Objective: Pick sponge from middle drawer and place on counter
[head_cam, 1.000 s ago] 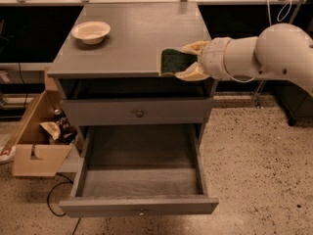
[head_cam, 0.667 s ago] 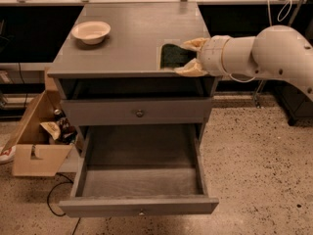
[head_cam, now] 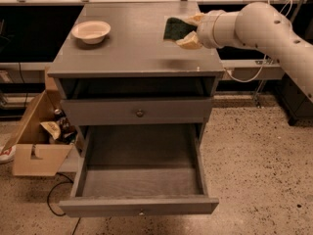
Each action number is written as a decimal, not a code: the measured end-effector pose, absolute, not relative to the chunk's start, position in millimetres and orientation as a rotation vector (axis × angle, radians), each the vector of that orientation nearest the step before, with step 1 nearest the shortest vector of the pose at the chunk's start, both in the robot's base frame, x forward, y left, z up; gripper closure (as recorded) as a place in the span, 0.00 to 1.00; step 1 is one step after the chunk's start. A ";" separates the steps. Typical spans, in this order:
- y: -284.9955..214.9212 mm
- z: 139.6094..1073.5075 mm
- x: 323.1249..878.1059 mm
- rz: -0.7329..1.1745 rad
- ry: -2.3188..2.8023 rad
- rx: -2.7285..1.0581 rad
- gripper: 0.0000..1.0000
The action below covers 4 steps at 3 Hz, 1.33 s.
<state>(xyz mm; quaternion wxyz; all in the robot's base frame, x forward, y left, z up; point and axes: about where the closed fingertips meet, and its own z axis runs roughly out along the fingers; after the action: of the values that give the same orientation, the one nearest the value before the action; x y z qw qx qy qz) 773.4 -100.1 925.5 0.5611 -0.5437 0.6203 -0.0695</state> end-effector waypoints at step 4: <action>-134.1 897.9 893.6 -0.164 1.792 -1.137 0.81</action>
Offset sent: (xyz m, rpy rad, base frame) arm 0.1164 -0.0487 -0.0064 -0.0371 0.1917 -0.2525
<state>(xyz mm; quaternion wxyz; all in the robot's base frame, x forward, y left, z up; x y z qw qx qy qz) 893.6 -134.1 897.9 0.4852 -0.4670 0.7361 -0.0675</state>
